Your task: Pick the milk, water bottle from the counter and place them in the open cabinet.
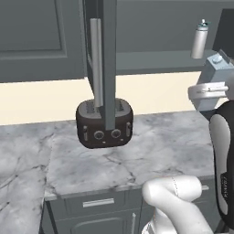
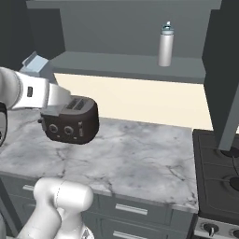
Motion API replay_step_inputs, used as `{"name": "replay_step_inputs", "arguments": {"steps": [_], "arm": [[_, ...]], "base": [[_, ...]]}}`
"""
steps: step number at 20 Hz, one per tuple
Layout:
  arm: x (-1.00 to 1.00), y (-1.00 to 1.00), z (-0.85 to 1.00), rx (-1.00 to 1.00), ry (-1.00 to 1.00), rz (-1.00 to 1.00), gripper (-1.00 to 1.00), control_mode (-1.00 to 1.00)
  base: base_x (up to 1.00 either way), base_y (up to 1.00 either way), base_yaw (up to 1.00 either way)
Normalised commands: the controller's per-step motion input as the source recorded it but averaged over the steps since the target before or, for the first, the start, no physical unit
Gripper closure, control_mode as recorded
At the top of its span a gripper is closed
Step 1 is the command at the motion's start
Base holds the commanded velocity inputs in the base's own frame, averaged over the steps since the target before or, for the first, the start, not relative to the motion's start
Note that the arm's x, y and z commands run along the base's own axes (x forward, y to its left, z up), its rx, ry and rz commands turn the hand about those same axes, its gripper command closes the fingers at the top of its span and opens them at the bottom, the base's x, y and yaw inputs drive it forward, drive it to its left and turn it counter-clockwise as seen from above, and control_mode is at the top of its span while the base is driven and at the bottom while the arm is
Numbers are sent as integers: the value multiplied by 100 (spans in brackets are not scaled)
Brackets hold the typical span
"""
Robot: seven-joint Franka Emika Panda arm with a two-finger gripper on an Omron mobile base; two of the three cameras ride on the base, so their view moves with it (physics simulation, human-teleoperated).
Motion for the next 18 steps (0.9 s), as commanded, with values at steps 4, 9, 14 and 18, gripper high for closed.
{"name": "replay_step_inputs", "arguments": {"steps": [4, 9, 14, 18], "arm": [[46, -5, 11, -5, 0, 0, 100, -100], [49, -10, 7, -5, -1, 0, 100, -100], [43, -16, 3, -5, -3, 0, 100, -100], [47, -13, 3, -4, -2, 0, 100, -100]], "base": [[0, 0, 0], [0, 0, 0], [0, 0, 0], [0, 0, 0]]}}
